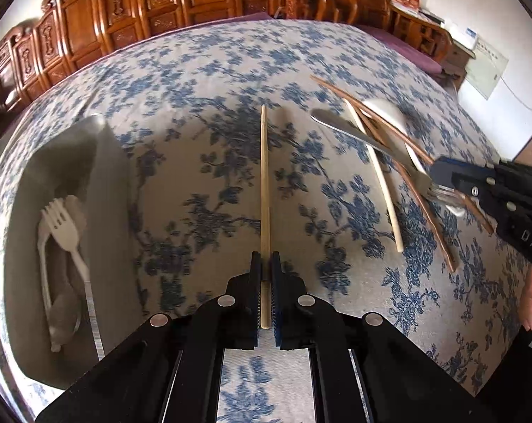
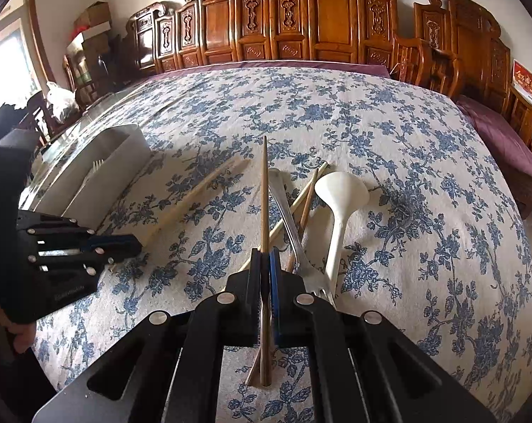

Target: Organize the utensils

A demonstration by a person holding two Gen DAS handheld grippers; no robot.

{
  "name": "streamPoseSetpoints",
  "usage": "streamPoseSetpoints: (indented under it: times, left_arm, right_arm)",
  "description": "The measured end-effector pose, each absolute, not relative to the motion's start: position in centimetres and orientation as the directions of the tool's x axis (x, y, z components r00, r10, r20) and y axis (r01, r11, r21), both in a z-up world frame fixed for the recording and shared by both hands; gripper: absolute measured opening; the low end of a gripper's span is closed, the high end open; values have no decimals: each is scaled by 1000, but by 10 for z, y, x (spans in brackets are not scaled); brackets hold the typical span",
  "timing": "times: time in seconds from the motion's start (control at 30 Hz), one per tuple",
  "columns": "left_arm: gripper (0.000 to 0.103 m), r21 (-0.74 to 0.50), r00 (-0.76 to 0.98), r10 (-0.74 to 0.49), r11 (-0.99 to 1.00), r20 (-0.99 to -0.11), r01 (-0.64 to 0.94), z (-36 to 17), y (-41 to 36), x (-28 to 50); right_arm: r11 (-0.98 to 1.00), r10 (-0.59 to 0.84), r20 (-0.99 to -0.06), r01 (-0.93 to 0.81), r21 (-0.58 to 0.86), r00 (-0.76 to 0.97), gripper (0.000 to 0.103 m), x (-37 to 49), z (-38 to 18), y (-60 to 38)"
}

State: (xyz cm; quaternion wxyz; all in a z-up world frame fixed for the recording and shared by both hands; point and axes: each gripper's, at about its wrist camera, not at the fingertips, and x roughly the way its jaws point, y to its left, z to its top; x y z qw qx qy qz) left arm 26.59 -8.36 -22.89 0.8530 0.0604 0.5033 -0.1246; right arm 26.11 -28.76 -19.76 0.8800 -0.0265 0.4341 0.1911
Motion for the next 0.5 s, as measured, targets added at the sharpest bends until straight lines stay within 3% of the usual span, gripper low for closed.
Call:
streamPoseSetpoints:
  times: [0.5]
  left_arm:
    - [4,-63,536,-193,966,-822,252,-186,-54,251]
  right_arm:
    - [916,328,-763,-384,114,556,6,252,-191,-269]
